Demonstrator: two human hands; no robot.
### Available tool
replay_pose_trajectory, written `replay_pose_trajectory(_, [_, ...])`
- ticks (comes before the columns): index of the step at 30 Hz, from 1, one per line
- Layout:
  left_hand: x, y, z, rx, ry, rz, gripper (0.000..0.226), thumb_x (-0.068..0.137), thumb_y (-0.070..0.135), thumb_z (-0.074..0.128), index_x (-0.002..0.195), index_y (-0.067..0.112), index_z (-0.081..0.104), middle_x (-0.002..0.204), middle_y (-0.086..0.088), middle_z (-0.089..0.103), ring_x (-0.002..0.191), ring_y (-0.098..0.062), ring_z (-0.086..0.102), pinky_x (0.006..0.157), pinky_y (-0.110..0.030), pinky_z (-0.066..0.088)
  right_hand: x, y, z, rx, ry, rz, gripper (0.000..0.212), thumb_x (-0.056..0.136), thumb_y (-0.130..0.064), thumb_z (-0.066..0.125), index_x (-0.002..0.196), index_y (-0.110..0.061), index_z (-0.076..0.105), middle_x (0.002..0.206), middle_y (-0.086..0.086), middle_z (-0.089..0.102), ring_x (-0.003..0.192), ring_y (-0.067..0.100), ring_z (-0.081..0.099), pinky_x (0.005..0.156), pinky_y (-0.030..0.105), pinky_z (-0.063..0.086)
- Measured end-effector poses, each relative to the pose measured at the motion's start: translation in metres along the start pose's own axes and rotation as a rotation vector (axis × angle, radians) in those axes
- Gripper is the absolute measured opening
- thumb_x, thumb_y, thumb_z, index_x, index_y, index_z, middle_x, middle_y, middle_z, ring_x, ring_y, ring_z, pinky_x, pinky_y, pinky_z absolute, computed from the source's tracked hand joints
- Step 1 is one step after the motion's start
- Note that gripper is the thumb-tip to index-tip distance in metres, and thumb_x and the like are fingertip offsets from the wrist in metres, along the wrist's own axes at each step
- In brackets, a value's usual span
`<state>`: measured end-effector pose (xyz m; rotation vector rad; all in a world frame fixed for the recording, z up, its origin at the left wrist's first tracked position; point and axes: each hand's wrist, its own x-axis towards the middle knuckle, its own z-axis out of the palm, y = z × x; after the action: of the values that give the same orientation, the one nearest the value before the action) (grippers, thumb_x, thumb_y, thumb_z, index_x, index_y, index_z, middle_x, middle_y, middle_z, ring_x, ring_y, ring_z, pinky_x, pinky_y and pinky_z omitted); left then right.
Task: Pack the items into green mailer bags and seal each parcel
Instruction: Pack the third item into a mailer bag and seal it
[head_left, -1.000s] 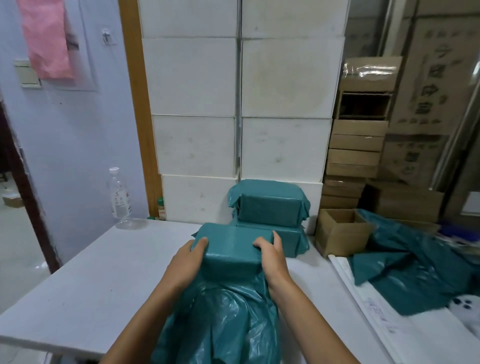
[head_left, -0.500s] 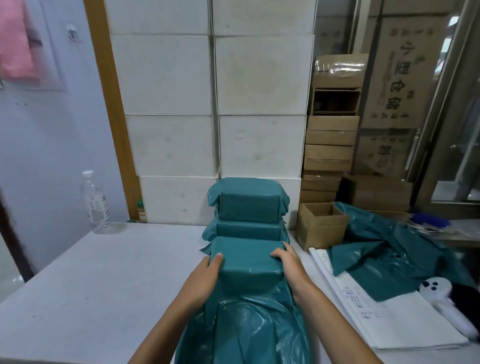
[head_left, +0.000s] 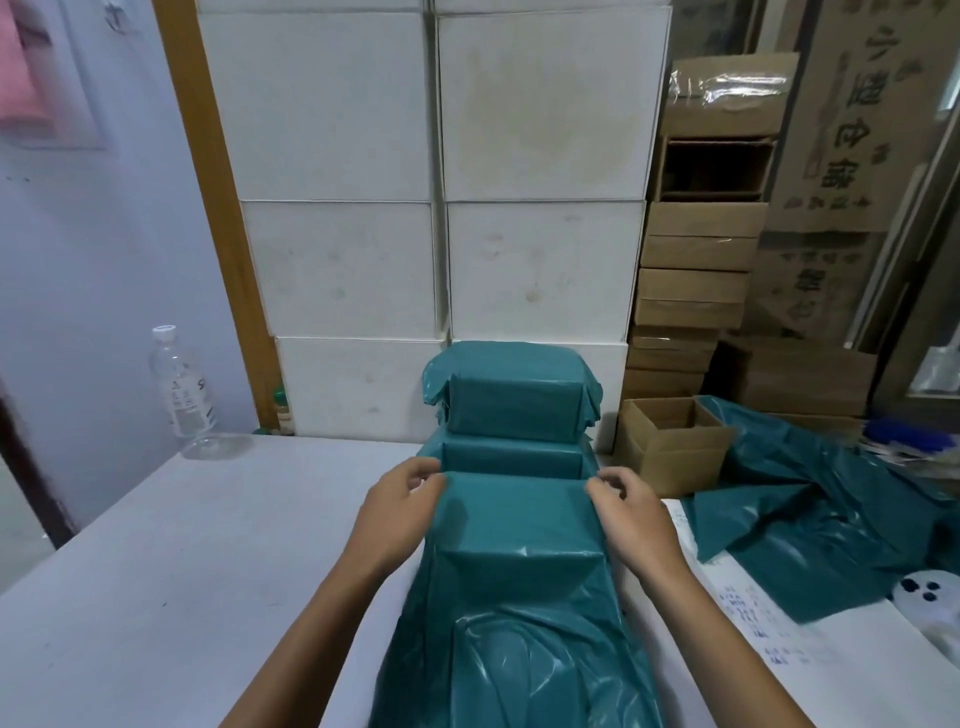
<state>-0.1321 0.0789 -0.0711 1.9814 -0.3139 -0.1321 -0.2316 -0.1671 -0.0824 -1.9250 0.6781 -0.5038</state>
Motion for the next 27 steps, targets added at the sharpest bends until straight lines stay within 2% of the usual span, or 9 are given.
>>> replay_pose_trajectory(3, [0.007, 0.008, 0.012, 0.027, -0.013, 0.018, 0.038, 0.098, 0.035, 0.059, 0.134, 0.029, 0.068, 0.136, 0.01, 0.069, 0.128, -0.012, 0.063, 0.113, -0.039, 0.048, 0.004, -0.004, 0.005, -0.074, 0.029, -0.094, 0.025, 0.098, -0.035, 0.064, 0.122, -0.029, 0.068, 0.13, -0.006, 0.065, 0.115, 0.014, 0.059, 0.098, 0.039, 0.049])
replay_pose_trajectory(6, [0.011, 0.017, 0.023, 0.188, 0.034, 0.097, 0.041, 0.099, 0.034, 0.058, 0.138, 0.029, 0.066, 0.141, 0.013, 0.066, 0.13, -0.011, 0.06, 0.11, -0.032, 0.046, 0.009, -0.009, 0.009, -0.122, 0.004, -0.173, 0.019, 0.098, -0.032, 0.066, 0.116, -0.031, 0.069, 0.124, -0.011, 0.064, 0.117, 0.011, 0.057, 0.095, 0.035, 0.047])
replay_pose_trajectory(9, [0.014, 0.024, 0.03, 0.334, 0.047, 0.195, 0.04, 0.099, 0.036, 0.058, 0.138, 0.031, 0.065, 0.143, 0.015, 0.064, 0.13, -0.011, 0.06, 0.106, -0.031, 0.046, 0.011, -0.015, 0.015, -0.153, -0.054, -0.246, 0.02, 0.097, -0.027, 0.068, 0.116, -0.029, 0.072, 0.119, -0.013, 0.066, 0.115, 0.007, 0.058, 0.097, 0.028, 0.045])
replay_pose_trajectory(13, [0.023, 0.015, 0.035, 0.472, -0.04, 0.168, 0.042, 0.1, 0.043, 0.056, 0.14, 0.034, 0.064, 0.148, 0.016, 0.061, 0.136, -0.012, 0.057, 0.107, -0.032, 0.045, 0.015, -0.008, 0.027, -0.181, -0.151, -0.278, 0.022, 0.093, -0.027, 0.07, 0.114, -0.034, 0.075, 0.12, -0.019, 0.07, 0.119, 0.006, 0.061, 0.106, 0.031, 0.047])
replay_pose_trajectory(15, [0.027, 0.004, 0.034, 0.375, -0.087, 0.106, 0.039, 0.099, 0.047, 0.058, 0.136, 0.037, 0.066, 0.148, 0.016, 0.061, 0.135, -0.011, 0.056, 0.11, -0.033, 0.044, 0.017, -0.003, 0.028, -0.109, -0.196, -0.206, 0.018, 0.094, -0.028, 0.069, 0.109, -0.036, 0.076, 0.12, -0.021, 0.071, 0.12, 0.007, 0.061, 0.107, 0.033, 0.047])
replay_pose_trajectory(19, [0.032, -0.011, 0.034, 0.127, -0.092, 0.029, 0.03, 0.095, 0.046, 0.068, 0.125, 0.04, 0.07, 0.134, 0.017, 0.063, 0.127, -0.01, 0.059, 0.112, -0.034, 0.045, 0.02, 0.001, 0.026, 0.06, -0.238, -0.131, 0.021, 0.096, -0.02, 0.067, 0.104, -0.035, 0.078, 0.119, -0.02, 0.071, 0.116, 0.003, 0.062, 0.097, 0.028, 0.048])
replay_pose_trajectory(23, [0.035, -0.019, 0.036, -0.162, -0.121, -0.084, 0.026, 0.093, 0.04, 0.075, 0.118, 0.035, 0.07, 0.121, 0.01, 0.069, 0.108, -0.014, 0.07, 0.097, -0.035, 0.056, 0.019, 0.007, 0.028, 0.331, -0.224, 0.002, 0.03, 0.099, -0.008, 0.062, 0.109, -0.029, 0.079, 0.12, -0.008, 0.074, 0.11, 0.01, 0.068, 0.084, 0.026, 0.052])
replay_pose_trajectory(27, [0.037, -0.03, 0.039, -0.379, -0.138, -0.142, 0.03, 0.082, 0.037, 0.077, 0.11, 0.026, 0.074, 0.112, -0.004, 0.079, 0.103, -0.024, 0.077, 0.093, -0.04, 0.06, 0.015, 0.019, 0.031, 0.542, -0.146, 0.118, 0.03, 0.095, -0.002, 0.063, 0.108, -0.022, 0.079, 0.118, 0.002, 0.077, 0.105, 0.022, 0.073, 0.083, 0.033, 0.056])
